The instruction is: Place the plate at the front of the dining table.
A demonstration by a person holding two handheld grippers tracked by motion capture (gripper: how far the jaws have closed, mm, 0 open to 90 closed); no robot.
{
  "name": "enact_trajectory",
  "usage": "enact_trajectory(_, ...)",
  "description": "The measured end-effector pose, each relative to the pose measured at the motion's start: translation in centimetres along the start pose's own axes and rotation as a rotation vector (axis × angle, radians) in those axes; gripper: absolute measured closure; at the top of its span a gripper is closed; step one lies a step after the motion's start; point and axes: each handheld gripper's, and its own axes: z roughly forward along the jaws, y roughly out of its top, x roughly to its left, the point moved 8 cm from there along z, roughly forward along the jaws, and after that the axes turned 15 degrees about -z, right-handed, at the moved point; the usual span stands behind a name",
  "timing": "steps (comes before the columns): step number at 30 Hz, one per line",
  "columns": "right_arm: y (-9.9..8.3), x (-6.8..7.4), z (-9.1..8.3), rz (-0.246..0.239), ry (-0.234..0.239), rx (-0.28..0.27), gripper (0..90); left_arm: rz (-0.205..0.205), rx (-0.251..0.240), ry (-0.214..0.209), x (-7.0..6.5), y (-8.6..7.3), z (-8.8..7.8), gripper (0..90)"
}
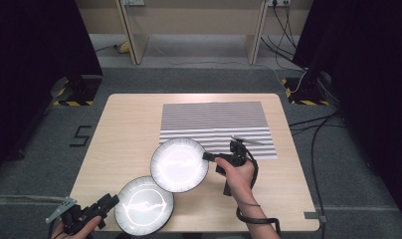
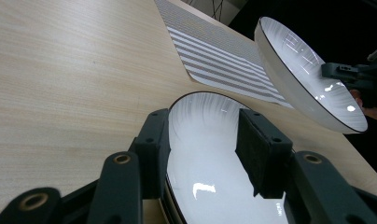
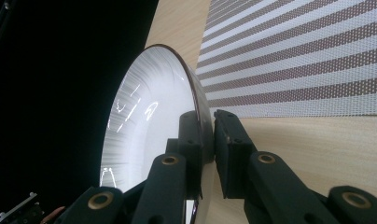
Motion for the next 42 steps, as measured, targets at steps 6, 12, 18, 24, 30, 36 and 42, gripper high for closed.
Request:
enact_trajectory(6,0.3,-0.2,-0.1,0.003,-0.004,-0.004,81.7,-0.001,0.000,0.001,0.1,0.0,0.0,54.0)
enact_trajectory(12,0.6,-0.4,-0.3,0.011,-0.006,-0.020,81.7,-0.001,0.001,0.000,0.1,0.0,0.0,54.0)
enact_trajectory(18,1.0,-0.9,-0.6,0.017,-0.015,-0.031,81.7,-0.003,0.001,0.000,0.1,0.0,0.0,54.1)
enact_trajectory(24,1.4,-1.2,-0.8,0.027,-0.020,-0.040,81.8,-0.003,0.003,0.003,0.1,0.0,0.0,54.1)
enact_trajectory(30,1.9,-1.8,-1.1,0.038,-0.029,-0.058,81.8,-0.007,0.000,0.005,0.2,0.1,0.0,54.1)
enact_trajectory(36,2.3,-2.1,-1.3,0.045,-0.034,-0.067,81.7,-0.007,0.002,0.008,0.2,0.1,0.0,54.1)
enact_trajectory(42,2.9,-2.7,-1.6,0.051,-0.048,-0.073,81.7,-0.007,0.000,0.009,0.3,0.1,0.0,54.1)
